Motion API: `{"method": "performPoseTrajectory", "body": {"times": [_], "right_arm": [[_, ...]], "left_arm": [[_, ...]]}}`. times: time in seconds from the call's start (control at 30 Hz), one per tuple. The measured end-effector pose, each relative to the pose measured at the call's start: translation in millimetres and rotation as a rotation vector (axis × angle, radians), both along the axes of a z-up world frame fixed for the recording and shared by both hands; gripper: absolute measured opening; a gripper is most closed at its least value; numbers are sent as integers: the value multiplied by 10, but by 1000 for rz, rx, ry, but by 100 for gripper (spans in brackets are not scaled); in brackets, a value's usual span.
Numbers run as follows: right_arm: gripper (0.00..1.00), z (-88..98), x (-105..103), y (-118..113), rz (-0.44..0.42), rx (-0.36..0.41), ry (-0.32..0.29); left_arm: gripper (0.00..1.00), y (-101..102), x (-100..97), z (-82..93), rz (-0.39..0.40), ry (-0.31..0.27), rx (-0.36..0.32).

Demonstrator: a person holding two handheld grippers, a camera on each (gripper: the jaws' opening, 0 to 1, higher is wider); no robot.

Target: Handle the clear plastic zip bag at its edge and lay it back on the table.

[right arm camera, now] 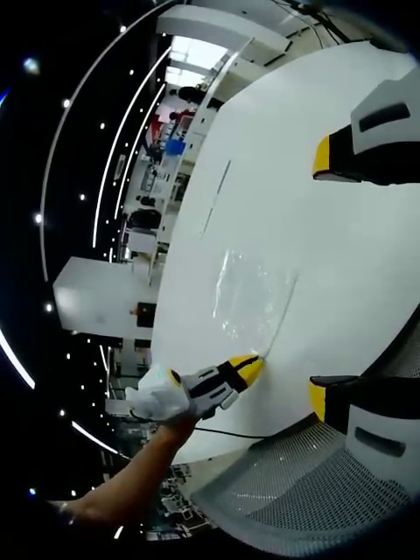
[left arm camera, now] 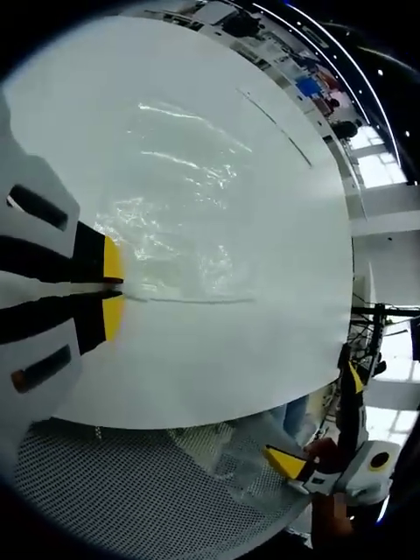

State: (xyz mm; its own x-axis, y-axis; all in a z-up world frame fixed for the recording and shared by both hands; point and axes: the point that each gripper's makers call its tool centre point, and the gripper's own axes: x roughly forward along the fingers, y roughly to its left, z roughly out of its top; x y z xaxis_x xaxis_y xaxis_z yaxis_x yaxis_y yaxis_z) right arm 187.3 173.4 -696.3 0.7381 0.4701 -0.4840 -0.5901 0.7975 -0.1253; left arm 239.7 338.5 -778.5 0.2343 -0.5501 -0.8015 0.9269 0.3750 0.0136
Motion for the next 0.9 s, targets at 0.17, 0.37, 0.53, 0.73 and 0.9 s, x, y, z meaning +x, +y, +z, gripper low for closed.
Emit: {"method": "performPoseTrajectory", "body": {"times": [0.17, 0.37, 0.53, 0.73, 0.9], "right_arm": [[91, 4, 2, -2, 2, -4, -4], [90, -7, -12, 20, 20, -14, 2], [90, -5, -24, 46, 39, -12, 3], [94, -24, -41, 74, 54, 1, 24], [94, -13, -47, 83, 65, -15, 16]], "left_arm": [[0, 0, -17, 11, -6, -10, 5], [0, 5, -37, 33, -34, -29, 18], [0, 7, -90, 106, -47, -41, 17], [0, 39, -132, 181, -64, -55, 16], [0, 83, -148, 201, -73, -59, 15]]}}
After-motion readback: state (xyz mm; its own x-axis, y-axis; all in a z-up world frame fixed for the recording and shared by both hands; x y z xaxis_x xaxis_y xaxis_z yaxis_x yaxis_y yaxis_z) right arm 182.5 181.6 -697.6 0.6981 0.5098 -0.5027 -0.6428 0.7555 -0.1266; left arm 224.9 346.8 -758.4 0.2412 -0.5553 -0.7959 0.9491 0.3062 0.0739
